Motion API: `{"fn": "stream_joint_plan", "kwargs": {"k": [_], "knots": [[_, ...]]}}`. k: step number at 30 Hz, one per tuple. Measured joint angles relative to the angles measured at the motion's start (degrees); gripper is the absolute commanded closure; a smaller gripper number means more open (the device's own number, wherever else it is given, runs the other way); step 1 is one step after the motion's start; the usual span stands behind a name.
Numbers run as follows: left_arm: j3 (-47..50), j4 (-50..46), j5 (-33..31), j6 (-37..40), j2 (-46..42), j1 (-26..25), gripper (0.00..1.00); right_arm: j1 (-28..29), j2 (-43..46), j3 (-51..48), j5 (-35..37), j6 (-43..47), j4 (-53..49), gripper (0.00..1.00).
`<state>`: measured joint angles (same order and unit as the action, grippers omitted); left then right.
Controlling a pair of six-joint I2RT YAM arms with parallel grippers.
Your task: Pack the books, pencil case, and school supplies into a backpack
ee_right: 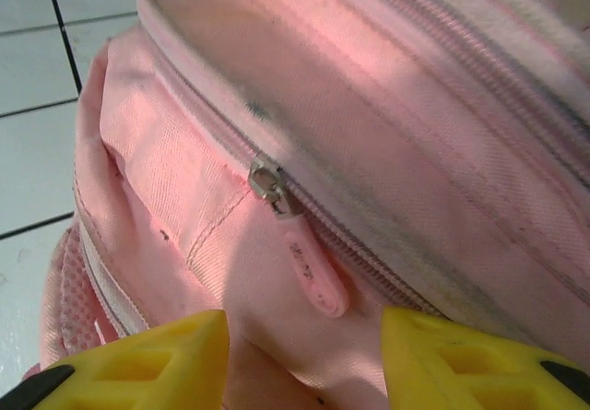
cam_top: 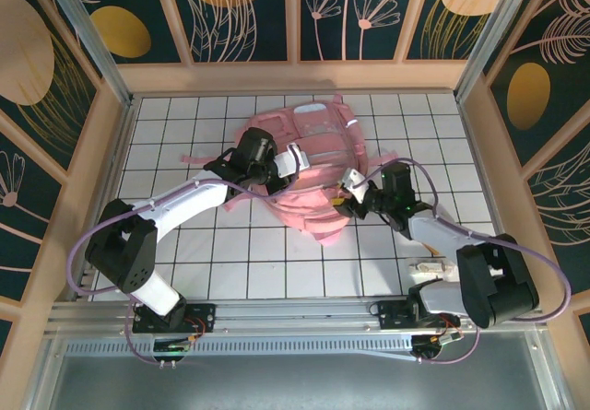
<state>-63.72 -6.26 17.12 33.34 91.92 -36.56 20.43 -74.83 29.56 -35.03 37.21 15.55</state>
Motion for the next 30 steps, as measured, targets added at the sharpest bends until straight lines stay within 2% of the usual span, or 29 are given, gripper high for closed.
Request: {"fn": "stream_joint_plan", "kwargs": {"k": [2, 4, 16, 24, 27, 30], "knots": [[0.0, 0.0, 0.2, -0.1, 0.0, 0.2, 1.00, 1.0, -0.8, 0.0, 1.0, 0.0, 0.7, 0.66], [0.0, 0.0, 0.4, -0.3, 0.0, 0.3, 1.00, 1.8, -1.2, 0.0, 1.6, 0.1, 1.7, 0.71], [0.0, 0.0, 0.7, -1.1, 0.0, 0.3, 1.00, 3.9, -1.2, 0.0, 2.1, -0.9, 3.8, 0.74], [0.0, 0.0, 0.7, -1.6, 0.0, 0.3, 1.00, 7.2, -2.8, 0.0, 4.2, -5.9, 8.6, 0.89], [0.1, 0.1, 0.7, -1.6, 0.0, 0.3, 1.00, 7.9, -3.1, 0.0, 7.1, -7.6, 9.3, 1.00], [0.4, 0.5, 0.7, -1.7, 0.0, 0.3, 1.00, 9.0, -3.1, 0.0, 11.8, -9.8, 9.8, 1.00]]}}
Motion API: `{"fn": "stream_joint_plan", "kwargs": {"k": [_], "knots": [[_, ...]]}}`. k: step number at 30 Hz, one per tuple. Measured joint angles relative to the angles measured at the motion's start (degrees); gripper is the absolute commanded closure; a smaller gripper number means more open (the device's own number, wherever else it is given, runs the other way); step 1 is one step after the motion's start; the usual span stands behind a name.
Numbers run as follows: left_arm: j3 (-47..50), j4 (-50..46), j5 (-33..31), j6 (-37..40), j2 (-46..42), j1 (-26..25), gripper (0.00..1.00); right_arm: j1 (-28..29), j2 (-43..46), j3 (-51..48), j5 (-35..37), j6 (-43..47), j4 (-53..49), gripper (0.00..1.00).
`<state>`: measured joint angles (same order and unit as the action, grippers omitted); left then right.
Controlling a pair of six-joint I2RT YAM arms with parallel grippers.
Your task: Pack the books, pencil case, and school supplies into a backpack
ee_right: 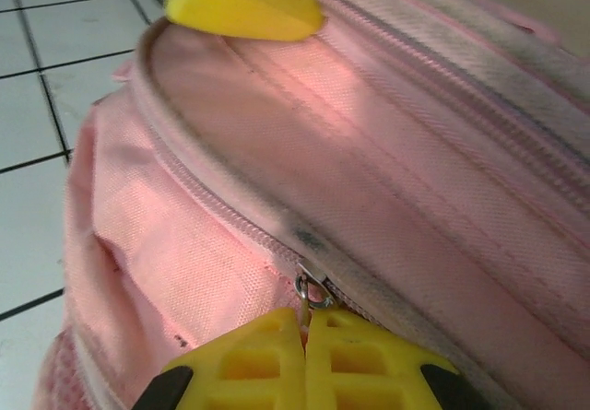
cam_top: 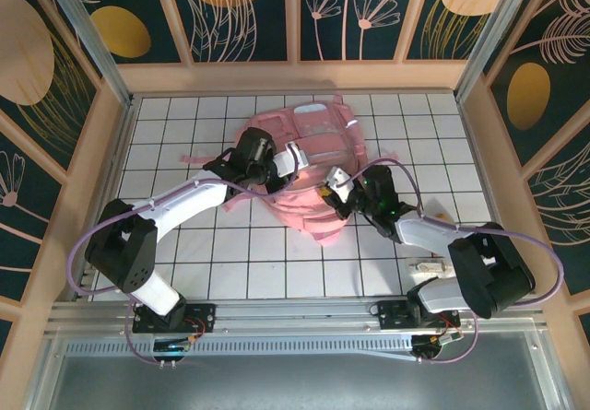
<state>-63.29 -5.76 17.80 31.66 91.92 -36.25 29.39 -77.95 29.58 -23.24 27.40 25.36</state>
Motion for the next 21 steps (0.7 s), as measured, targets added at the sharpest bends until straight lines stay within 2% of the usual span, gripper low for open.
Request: {"fn": "stream_joint_plan", "kwargs": {"k": [4, 10, 21], "knots": [[0.7, 1.1, 0.0, 0.0, 0.0, 0.1, 1.00, 1.2, 0.8, -0.8, 6.7, -2.6, 0.6, 1.00], [2.4, 3.1, 0.2, 0.5, -1.1, 0.7, 1.00, 1.3, 5.7, -2.8, 11.2, -6.8, 0.6, 1.00], [9.3, 10.7, 4.9, 4.0, -3.8, 1.8, 1.00, -1.3, 7.3, -3.3, 11.4, -17.7, -0.1, 1.00]]}}
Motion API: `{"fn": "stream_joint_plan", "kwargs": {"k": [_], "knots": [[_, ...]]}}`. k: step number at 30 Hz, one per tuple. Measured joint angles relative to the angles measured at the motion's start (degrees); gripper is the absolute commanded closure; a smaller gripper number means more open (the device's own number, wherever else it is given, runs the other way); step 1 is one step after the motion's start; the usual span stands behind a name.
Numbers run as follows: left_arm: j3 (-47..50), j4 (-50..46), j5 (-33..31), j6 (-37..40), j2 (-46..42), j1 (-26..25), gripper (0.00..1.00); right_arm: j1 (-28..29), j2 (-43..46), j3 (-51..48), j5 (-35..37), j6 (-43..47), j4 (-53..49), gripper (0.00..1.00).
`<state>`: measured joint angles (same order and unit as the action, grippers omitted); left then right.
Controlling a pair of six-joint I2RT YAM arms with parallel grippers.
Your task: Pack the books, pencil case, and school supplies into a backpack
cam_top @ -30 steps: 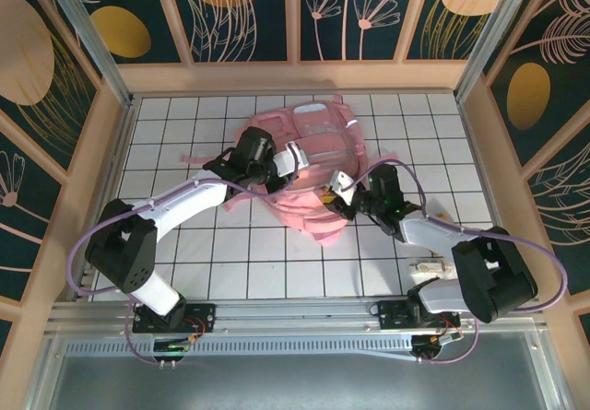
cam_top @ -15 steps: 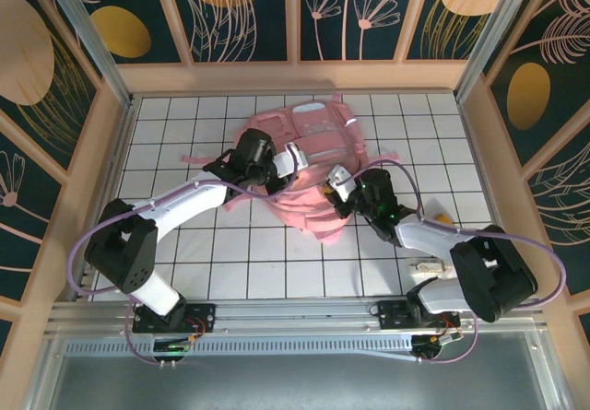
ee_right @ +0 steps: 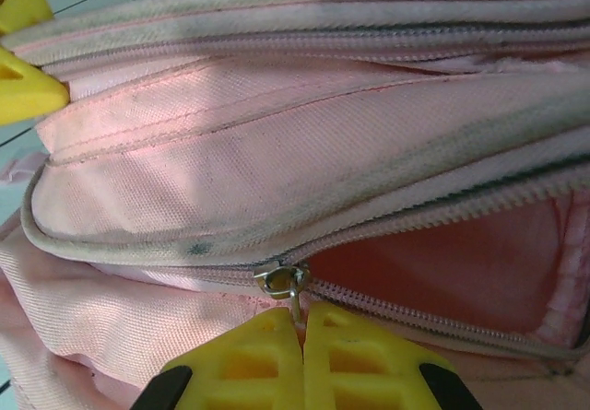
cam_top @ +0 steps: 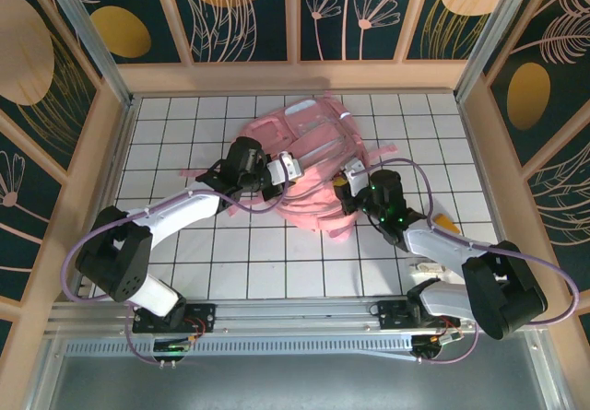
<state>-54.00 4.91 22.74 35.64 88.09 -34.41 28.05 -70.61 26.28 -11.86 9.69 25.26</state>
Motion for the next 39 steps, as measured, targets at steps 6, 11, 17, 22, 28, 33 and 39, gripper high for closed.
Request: {"fn": "stream_joint_plan", "kwargs": {"k": [6, 11, 17, 22, 28, 33, 39], "knots": [[0.4, -0.1, 0.5, 1.7, 0.0, 0.3, 0.44, 0.6, 0.1, 1.7, -2.3, 0.0, -3.8, 1.00], [0.5, -2.9, 10.6, 3.9, -3.2, 2.3, 0.35, 3.2, 1.0, 2.9, -1.2, 1.9, -6.7, 1.00], [3.0, -0.2, 14.2, 6.4, -6.8, -1.1, 0.30, 3.7, 1.0, 4.0, -2.2, 1.7, -7.8, 1.00], [2.8, -0.4, 7.7, 7.4, -4.2, -4.7, 0.35, 3.7, 1.0, 4.7, -4.1, 1.2, -8.0, 1.00], [1.9, -0.7, -1.6, 6.4, -1.3, -4.9, 0.58, 3.7, 1.1, 4.9, -5.0, 0.4, -8.9, 1.00], [0.6, -1.7, -2.3, 6.5, 0.0, -4.9, 0.65, 3.7, 1.1, 4.9, -5.0, 0.0, -9.1, 1.00], [0.2, -2.6, -2.3, 6.5, 1.0, -5.9, 0.62, 3.7, 1.1, 5.5, -5.0, -1.1, -9.2, 1.00]]}}
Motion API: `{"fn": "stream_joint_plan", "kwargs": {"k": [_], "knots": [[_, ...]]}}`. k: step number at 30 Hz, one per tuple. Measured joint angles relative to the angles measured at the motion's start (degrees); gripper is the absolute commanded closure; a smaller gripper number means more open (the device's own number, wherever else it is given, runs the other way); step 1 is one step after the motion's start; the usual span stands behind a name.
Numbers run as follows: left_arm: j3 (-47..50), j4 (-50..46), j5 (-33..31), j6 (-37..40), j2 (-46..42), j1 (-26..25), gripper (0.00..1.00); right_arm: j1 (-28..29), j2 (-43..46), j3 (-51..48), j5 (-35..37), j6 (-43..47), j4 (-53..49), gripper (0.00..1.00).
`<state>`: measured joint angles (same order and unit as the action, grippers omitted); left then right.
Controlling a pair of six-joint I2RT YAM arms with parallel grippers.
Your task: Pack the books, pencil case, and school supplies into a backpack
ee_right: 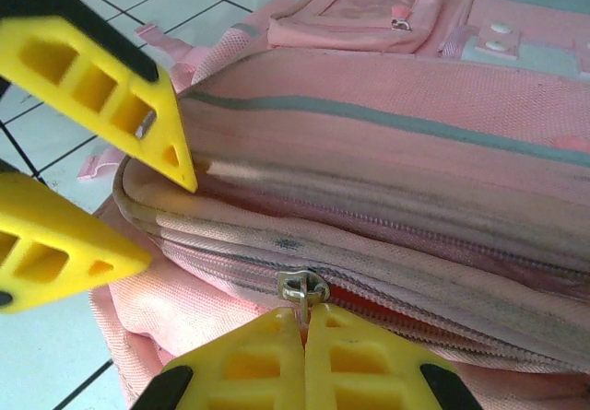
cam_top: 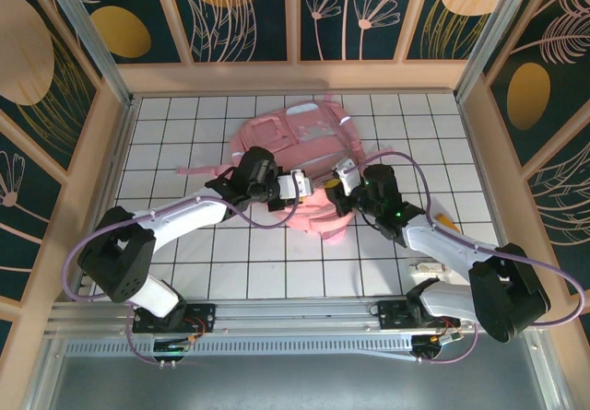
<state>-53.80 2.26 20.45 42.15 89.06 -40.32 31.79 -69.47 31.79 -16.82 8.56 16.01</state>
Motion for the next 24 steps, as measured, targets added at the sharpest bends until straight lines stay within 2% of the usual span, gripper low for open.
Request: {"fn": "stream_joint_plan", "kwargs": {"k": [5, 9, 11, 13, 18, 24], "knots": [[-1.9, -1.0, -2.3, -2.4, 2.7, -1.7, 0.60, 0.4, 0.0, 0.0, 0.4, -0.7, 0.0, 1.00], [-3.0, -1.0, -5.8, -5.9, 4.3, -2.5, 0.63, 1.0, 0.0, 0.0, 0.9, -1.0, 0.0, 1.00], [-3.3, -0.9, -7.6, -7.2, 4.7, -2.7, 0.78, 1.2, 0.0, 0.0, 0.9, -1.0, 0.0, 1.00], [-3.5, -0.8, -9.1, -8.1, 4.8, -2.7, 1.00, 1.4, 0.0, 0.0, 1.0, -1.0, 0.0, 1.00], [-3.5, -0.5, -10.2, -7.7, 4.7, -2.7, 1.00, 1.8, 0.0, 0.0, 2.5, -0.7, -0.6, 1.00], [-0.3, 2.3, -10.8, -3.7, 1.1, -2.6, 1.00, 0.5, -0.2, 2.0, 4.5, -0.5, -3.6, 1.00]]}}
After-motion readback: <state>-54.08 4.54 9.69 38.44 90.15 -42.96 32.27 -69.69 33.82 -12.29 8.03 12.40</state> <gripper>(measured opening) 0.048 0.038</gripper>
